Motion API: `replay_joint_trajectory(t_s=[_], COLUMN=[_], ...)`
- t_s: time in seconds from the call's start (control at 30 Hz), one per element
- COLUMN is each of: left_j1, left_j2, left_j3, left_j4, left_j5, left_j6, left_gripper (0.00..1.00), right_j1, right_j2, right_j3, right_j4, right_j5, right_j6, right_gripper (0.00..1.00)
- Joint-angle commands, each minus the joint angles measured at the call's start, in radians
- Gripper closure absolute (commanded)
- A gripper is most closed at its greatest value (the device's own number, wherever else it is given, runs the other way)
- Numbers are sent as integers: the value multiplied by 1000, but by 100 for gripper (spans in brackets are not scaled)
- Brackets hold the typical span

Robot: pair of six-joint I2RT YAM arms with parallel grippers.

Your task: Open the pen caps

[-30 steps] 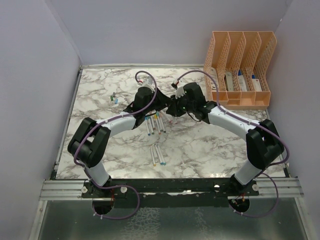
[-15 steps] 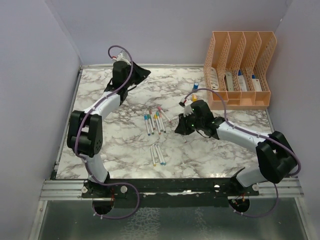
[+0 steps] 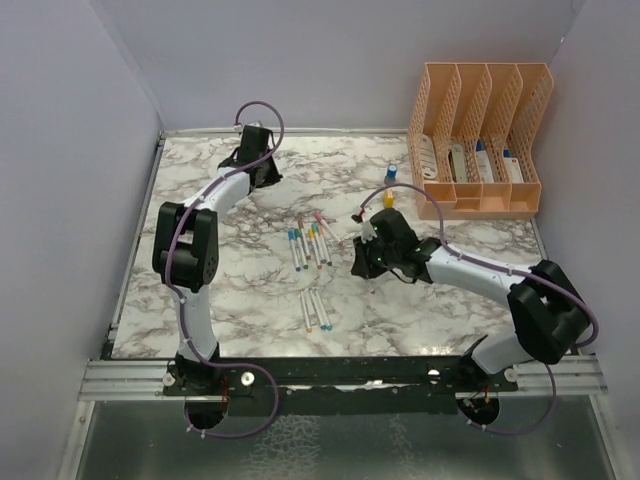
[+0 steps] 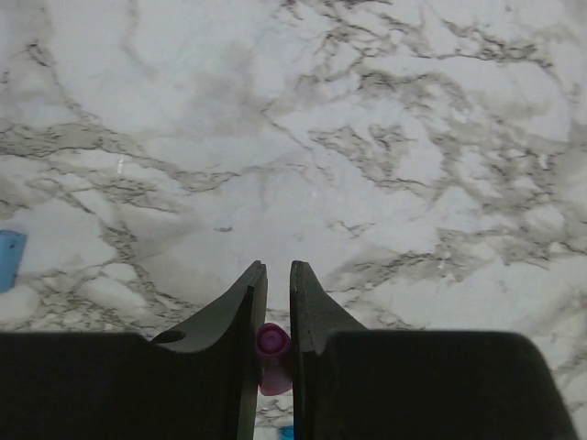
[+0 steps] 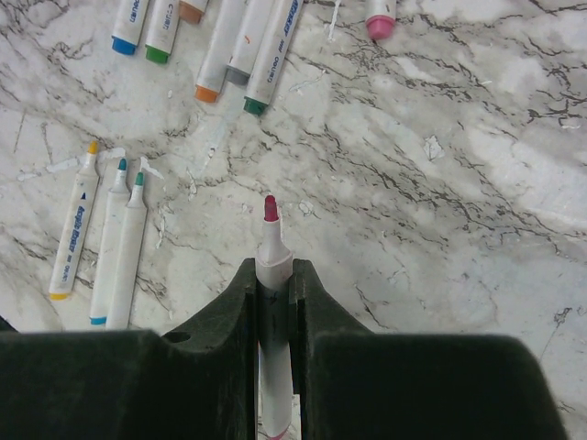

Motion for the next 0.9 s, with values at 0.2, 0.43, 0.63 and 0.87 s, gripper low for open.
replay_joint_trajectory(t_s=[0.2,0.43,0.63,0.87], left_j1=[70,104,117,128], left_j2=[53,63,78,102], left_j3=[5,-29,-47,-61], left_j4=[-106,-94,-93,-93], left_j5=[-153,-152,-148,-138], left_j6=[100,99,105,108], left_gripper=[100,100,100,95], right_j1=[74,81,89,110], right_j2=[69,93,110,139], right_j3=[40,42,45,61], right_j4=[-11,0,5,6], right_j5=[117,120,125,121], right_j6=[3,5,11,27], right_gripper=[99,99,99,99])
